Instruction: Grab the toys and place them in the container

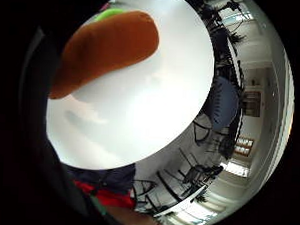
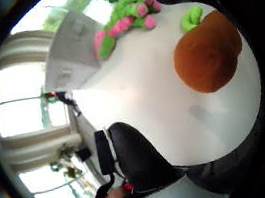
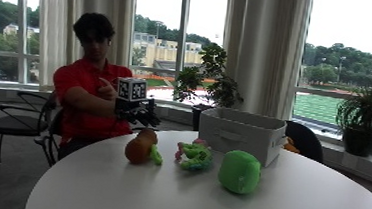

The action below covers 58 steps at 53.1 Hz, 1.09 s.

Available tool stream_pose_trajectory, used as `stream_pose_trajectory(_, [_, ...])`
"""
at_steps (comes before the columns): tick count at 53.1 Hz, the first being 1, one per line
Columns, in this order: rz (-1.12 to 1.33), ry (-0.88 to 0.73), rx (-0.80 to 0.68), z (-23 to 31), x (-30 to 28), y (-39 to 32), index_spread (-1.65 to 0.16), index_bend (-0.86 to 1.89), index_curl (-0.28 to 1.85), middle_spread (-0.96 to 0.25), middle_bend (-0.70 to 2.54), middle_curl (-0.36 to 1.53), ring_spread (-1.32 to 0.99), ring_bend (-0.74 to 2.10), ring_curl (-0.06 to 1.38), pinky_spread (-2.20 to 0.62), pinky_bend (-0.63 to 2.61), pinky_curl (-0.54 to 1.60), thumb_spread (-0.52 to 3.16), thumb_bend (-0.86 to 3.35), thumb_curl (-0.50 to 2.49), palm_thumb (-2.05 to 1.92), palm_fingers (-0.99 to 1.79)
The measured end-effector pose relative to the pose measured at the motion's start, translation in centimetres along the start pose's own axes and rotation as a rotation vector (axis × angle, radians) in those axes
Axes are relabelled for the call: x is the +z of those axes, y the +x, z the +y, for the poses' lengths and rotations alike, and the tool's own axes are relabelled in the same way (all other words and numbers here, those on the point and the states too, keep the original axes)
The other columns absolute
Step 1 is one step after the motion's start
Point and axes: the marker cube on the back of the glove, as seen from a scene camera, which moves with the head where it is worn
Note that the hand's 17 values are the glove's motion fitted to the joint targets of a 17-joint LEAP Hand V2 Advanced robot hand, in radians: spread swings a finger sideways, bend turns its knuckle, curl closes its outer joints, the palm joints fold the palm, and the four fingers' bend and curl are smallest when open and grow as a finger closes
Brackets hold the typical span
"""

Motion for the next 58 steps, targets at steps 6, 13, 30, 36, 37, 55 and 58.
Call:
stream_pose_trajectory(6, [0.036, -0.013, -0.027, -0.2, -0.7, 1.3, -0.38, 0.19, 0.27, -0.16, 0.28, 0.24, -0.23, 0.2, 0.13, -0.02, 0.37, 0.25, 0.97, -0.09, 0.12, -0.11, 0.11])
stream_pose_trajectory(13, [0.115, -0.024, -0.058, -2.8, -0.8, 3.6, -0.39, 0.18, 0.29, -0.17, 0.26, 0.26, -0.24, 0.21, 0.16, -0.01, 0.37, 0.26, 0.92, -0.08, 0.15, -0.11, 0.1])
stream_pose_trajectory(30, [0.114, -0.178, -0.173, -7.3, 4.5, 4.9, -0.38, 0.12, 0.25, -0.16, 0.15, 0.26, -0.18, 0.16, 0.18, 0.05, 0.7, 0.37, 0.85, -0.08, 0.2, -0.09, -0.1])
stream_pose_trajectory(36, [0.222, -0.292, -0.213, -7.4, 5.7, 4.3, -0.38, 0.12, 0.24, -0.15, 0.14, 0.26, -0.16, 0.15, 0.18, 0.08, 0.85, 0.41, 0.78, -0.09, 0.21, -0.1, -0.13])
stream_pose_trajectory(37, [0.243, -0.304, -0.22, -7.6, 5.7, 4.4, -0.38, 0.12, 0.23, -0.14, 0.13, 0.25, -0.15, 0.15, 0.18, 0.08, 0.89, 0.42, 0.76, -0.09, 0.22, -0.1, -0.12])
stream_pose_trajectory(55, [0.236, -0.228, -0.24, -9.6, 6.3, 4.7, -0.45, 0.37, 0.28, -0.23, 0.29, 0.28, -0.13, 0.37, 0.21, 0.04, 0.91, 0.39, 0.97, 0.02, 0.31, 0.14, 0.4])
stream_pose_trajectory(58, [0.209, -0.178, -0.235, -9.9, 6.4, 4.5, -0.45, 0.45, 0.32, -0.29, 0.34, 0.3, -0.18, 0.39, 0.22, 0.0, 0.83, 0.36, 1.01, 0.01, 0.33, 0.15, 0.51])
